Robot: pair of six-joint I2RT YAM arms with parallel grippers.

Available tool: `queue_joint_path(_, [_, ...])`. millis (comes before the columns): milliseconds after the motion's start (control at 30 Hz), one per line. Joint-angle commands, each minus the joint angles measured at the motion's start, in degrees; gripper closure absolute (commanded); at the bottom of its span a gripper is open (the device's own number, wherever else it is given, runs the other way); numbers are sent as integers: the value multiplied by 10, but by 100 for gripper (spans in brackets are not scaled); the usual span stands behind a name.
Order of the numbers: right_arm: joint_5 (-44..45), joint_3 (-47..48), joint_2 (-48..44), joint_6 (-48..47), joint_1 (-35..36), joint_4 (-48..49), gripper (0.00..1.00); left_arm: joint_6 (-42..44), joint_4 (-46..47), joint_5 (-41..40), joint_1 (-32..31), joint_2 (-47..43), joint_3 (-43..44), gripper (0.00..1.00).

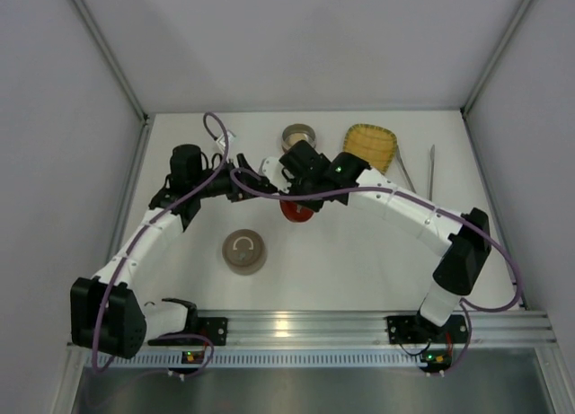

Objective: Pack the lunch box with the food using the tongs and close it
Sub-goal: Pick up the box lid from the center of the board.

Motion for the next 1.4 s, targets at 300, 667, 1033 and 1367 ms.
queue_joint_path(300, [15, 85, 24, 53, 11, -25, 100, -97, 225, -37, -21, -60, -107, 27])
queue_joint_path(667, [3, 131, 55, 84, 11, -38, 100, -111, 250, -99, -61, -54, -109, 36])
queue_joint_path(1033, [-51, 144, 41, 89, 11, -41, 100, -101, 215, -135, -63, -44, -116, 64])
queue_joint_path(1367, [-96, 143, 29, 83, 0, -38, 100, -221, 314, -93, -42, -28, -117, 100])
